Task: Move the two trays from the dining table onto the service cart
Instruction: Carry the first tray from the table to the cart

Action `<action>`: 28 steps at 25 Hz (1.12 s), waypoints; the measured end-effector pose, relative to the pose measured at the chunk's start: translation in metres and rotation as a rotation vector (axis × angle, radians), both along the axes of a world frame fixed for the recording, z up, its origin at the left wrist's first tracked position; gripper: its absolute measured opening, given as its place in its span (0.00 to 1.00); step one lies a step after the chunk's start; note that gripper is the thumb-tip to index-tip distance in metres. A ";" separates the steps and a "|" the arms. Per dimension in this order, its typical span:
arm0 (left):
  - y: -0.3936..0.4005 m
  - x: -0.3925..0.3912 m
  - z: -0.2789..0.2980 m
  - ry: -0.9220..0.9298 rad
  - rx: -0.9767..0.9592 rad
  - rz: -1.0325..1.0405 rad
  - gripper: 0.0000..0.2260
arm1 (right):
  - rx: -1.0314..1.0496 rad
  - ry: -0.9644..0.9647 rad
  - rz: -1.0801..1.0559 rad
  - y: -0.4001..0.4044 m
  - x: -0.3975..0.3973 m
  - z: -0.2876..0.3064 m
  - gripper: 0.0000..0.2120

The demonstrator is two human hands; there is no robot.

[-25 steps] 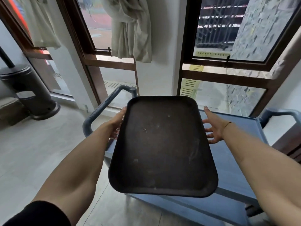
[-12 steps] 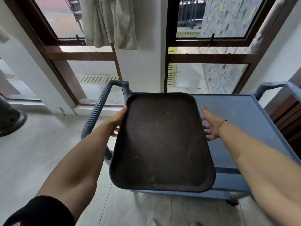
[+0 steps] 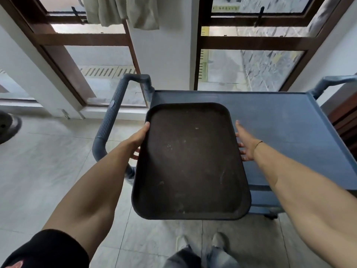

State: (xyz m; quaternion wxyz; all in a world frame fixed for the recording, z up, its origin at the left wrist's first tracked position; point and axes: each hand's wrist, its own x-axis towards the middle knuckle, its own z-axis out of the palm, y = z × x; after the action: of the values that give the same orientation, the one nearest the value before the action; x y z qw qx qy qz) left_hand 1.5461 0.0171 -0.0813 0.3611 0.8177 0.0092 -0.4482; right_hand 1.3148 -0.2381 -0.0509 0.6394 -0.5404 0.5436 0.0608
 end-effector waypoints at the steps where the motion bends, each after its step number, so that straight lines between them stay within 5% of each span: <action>1: 0.000 0.002 -0.003 0.001 0.003 0.000 0.40 | 0.000 0.001 0.000 0.002 0.002 -0.003 0.31; 28: -0.009 0.027 -0.047 -0.067 0.012 0.045 0.43 | -0.058 0.006 0.026 -0.022 0.028 -0.068 0.37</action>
State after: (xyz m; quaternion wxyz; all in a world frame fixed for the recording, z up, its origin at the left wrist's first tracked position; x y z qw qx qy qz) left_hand 1.5735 0.0079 -0.1279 0.3661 0.8340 0.0182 -0.4123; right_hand 1.3429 -0.2604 -0.1194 0.6210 -0.5656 0.5398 0.0548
